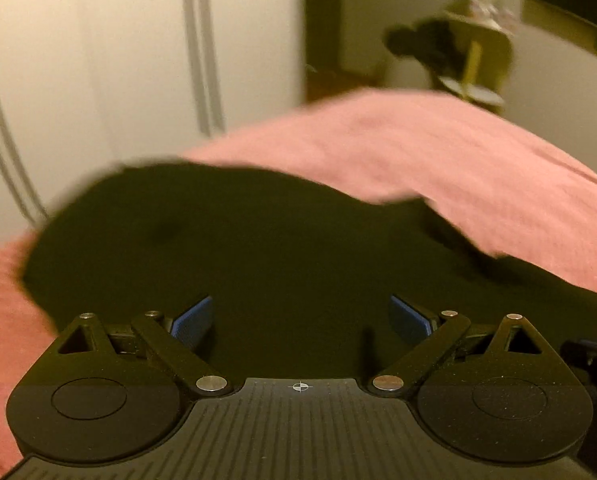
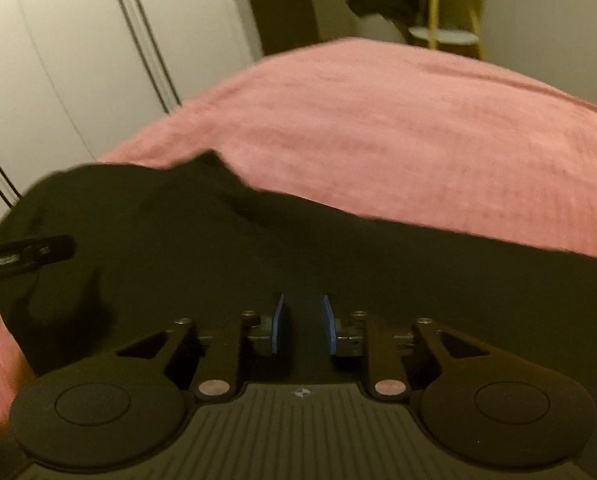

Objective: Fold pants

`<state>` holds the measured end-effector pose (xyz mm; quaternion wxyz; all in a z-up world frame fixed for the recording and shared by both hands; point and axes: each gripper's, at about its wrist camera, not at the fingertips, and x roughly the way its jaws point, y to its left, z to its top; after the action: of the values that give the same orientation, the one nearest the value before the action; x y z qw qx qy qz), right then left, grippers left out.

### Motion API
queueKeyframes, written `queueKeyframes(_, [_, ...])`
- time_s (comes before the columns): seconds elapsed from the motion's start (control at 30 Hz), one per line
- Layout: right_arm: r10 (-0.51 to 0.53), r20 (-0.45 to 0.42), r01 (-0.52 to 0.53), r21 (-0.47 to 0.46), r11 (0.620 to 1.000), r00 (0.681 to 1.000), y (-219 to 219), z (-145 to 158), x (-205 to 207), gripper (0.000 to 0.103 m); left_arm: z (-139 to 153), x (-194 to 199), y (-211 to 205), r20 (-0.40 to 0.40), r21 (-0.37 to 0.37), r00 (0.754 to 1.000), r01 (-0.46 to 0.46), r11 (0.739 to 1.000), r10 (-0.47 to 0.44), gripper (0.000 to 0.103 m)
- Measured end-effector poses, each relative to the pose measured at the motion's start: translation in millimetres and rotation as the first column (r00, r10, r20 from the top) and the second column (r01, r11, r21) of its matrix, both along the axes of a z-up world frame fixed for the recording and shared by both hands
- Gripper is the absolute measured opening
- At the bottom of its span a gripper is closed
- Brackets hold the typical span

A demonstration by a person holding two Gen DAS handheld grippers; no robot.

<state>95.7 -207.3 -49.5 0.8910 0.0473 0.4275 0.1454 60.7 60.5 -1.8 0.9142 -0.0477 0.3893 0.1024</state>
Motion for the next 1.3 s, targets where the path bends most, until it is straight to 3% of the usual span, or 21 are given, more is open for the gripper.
queueKeyframes(0.1, [-0.058,-0.066,0.063,0.073,0.995,0.996,-65.4,0.9,-5.7,0.025,-24.2,11.3,-35.6,-0.055,-0.022,0.997,0.048,0.999,-0.049,0.098])
queueKeyframes(0.17, [-0.066,-0.154,0.090,0.152,0.984,0.986,-113.8,-8.6,-5.7,0.026,-41.3,11.1,-52.3,-0.050,0.084,0.998,0.044,0.996,-0.040,0.099])
queueKeyframes(0.23, [-0.103,-0.160,0.143,0.259,0.955,0.982,-167.6,-13.1,-13.5,0.026,-53.9,5.3,-62.6,0.003,0.199,0.997,0.070,0.978,-0.072,0.103])
queueKeyframes(0.27, [-0.150,-0.159,0.190,0.277,0.942,0.976,-193.3,-14.2,-17.8,0.026,-55.9,4.3,-61.6,0.021,0.219,0.996,0.076,0.973,-0.083,0.103])
queueKeyframes(0.33, [-0.255,-0.157,0.295,0.346,0.891,0.954,-246.7,-18.3,-29.6,0.025,-51.9,7.1,-50.4,0.028,0.190,0.999,0.037,0.981,-0.043,0.103])
queueKeyframes(0.4, [-0.428,-0.143,0.449,0.372,0.813,0.892,-301.4,-18.4,-51.2,0.025,-45.5,9.1,-40.8,0.028,0.146,0.999,-0.045,0.988,0.042,0.102])
queueKeyframes(0.47, [-0.622,-0.073,0.616,0.270,0.740,0.779,-338.2,-9.8,-78.4,0.025,-41.7,7.8,-39.0,0.021,0.129,0.997,-0.081,0.988,0.079,0.102])
queueKeyframes(0.5, [-0.699,-0.029,0.685,0.237,0.689,0.714,-353.9,-2.9,-97.1,0.031,-38.8,6.6,-40.1,0.008,0.126,0.996,-0.085,0.988,0.085,0.102])
queueKeyframes(0.53, [-0.748,0.002,0.727,0.231,0.646,0.664,-366.3,2.2,-114.6,0.045,-35.8,3.8,-43.0,0.000,0.114,0.997,-0.078,0.990,0.078,0.102])
queueKeyframes(0.57, [-0.794,0.028,0.767,0.240,0.595,0.607,-380.0,6.4,-136.7,0.050,-33.2,1.1,-46.7,-0.001,0.095,0.998,-0.069,0.993,0.069,0.102])
queueKeyframes(0.7, [-0.867,0.022,0.801,0.373,0.469,0.497,-412.5,2.5,-199.2,0.049,-21.5,-10.9,-62.0,0.011,-0.004,0.999,-0.044,0.999,0.044,0.102])
queueKeyframes(0.83, [-0.904,-0.029,0.833,0.401,0.380,0.427,-422.1,-13.5,-219.3,0.048,-19.2,-15.2,-77.0,0.019,-0.038,0.999,-0.041,0.998,0.041,0.102])
queueKeyframes(0.87, [-0.907,-0.040,0.833,0.415,0.366,0.419,-423.5,-16.7,-221.8,0.048,-20.6,-15.8,-81.6,0.013,-0.027,0.999,-0.035,0.999,0.036,0.102])
queueKeyframes(0.9, [-0.897,-0.053,0.810,0.456,0.368,0.438,-427.6,-21.3,-224.5,0.048,-22.3,-18.3,-86.9,0.011,-0.016,1.000,-0.023,1.000,0.024,0.102])
queueKeyframes(0.97, [-0.889,-0.083,0.790,0.501,0.352,0.449,-432.5,-26.5,-221.9,0.028,-25.1,-20.8,-95.2,0.008,0.009,1.000,0.001,1.000,-0.001,0.102])
queueKeyframes(1.0, [-0.884,-0.076,0.783,0.502,0.367,0.462,-432.6,-25.6,-218.2,0.014,-25.5,-23.3,-99.4,0.014,0.017,1.000,0.016,1.000,-0.016,0.102])
queueKeyframes(1.1, [-0.864,-0.062,0.779,0.468,0.418,0.500,-436.6,-17.2,-196.7,0.010,-24.5,-32.2,-111.5,0.023,0.039,0.998,0.056,0.998,-0.057,0.102])
queueKeyframes(1.2, [-0.853,-0.112,0.786,0.466,0.408,0.509,-445.8,-18.9,-179.5,0.008,-23.8,-38.0,-117.2,0.034,0.056,0.996,0.078,0.995,-0.080,0.102])
queueKeyframes(1.3, [-0.841,-0.025,0.754,0.458,0.471,0.541,-435.8,2.7,-178.2,0.005,-20.4,-39.9,-115.2,0.061,0.062,0.995,0.075,0.995,-0.079,0.102])
